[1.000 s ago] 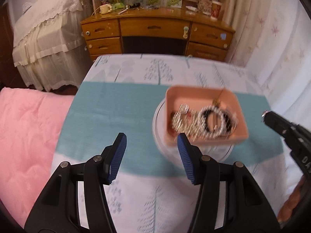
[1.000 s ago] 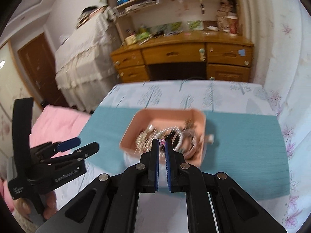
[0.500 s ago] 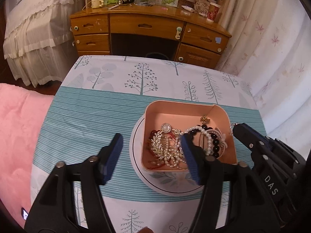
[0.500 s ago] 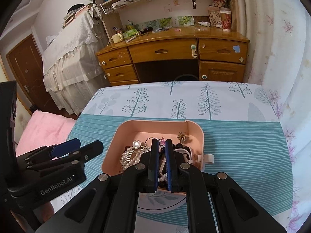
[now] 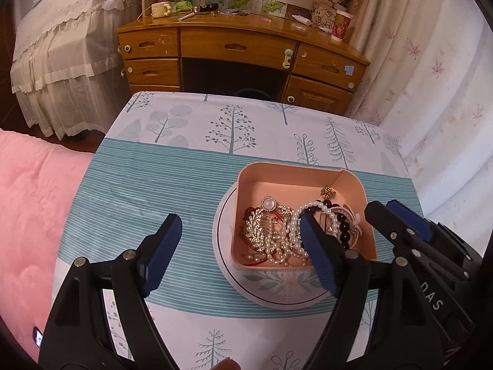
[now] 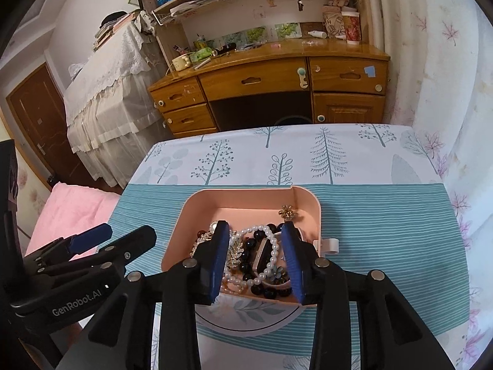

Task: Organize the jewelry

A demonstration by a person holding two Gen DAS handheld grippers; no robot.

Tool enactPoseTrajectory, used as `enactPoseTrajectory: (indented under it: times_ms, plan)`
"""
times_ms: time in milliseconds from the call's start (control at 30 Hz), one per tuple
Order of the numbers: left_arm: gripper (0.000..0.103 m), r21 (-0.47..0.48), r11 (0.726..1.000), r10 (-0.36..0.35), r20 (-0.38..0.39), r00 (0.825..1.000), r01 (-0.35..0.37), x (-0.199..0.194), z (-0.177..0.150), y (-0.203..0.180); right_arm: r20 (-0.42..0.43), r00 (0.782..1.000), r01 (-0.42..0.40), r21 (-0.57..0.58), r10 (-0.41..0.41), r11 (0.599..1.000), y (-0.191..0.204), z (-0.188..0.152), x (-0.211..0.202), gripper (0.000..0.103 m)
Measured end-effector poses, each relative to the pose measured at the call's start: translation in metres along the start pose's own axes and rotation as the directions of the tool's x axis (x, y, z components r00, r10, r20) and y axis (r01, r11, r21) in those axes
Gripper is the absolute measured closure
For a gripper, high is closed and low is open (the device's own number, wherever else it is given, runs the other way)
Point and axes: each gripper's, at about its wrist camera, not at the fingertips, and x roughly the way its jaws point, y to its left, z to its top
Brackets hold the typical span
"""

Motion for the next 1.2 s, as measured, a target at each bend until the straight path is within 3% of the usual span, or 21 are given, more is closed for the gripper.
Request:
enactPoseTrajectory:
  times_ms: [333, 767, 967, 1200]
  plan:
    - [0.026, 0.008, 1.000, 0.001, -0.015, 1.000, -0.001, -0.022, -0.040, -0.002, -0.019, 1.000, 0.002, -0.003, -0.002, 1.000, 0.004, -0.032, -0.031, 0.067]
    - [0.026, 0.022, 0.999, 0.025, 0.005, 1.000, -0.025, -0.059, -0.131, -0.020, -0.051, 0.998, 0.027, -0.017, -0.028, 0.999, -0.001, -0.137, -0.078, 0.066]
    - [0.026, 0.065, 0.996, 0.064, 0.017, 0.998, -0.065, -0.071, -0.176, -0.032, -0.020, 0.996, 0.085, -0.023, -0.086, 0.996, -0.002, -0.191, -0.107, 0.066]
    - [0.026, 0.075, 0.995, 0.060, 0.002, 0.998, -0.060, -0.080, -0.204, -0.037, -0.012, 0.997, 0.070, 0.001, -0.070, 0.998, -0.008, -0.223, -0.135, 0.062]
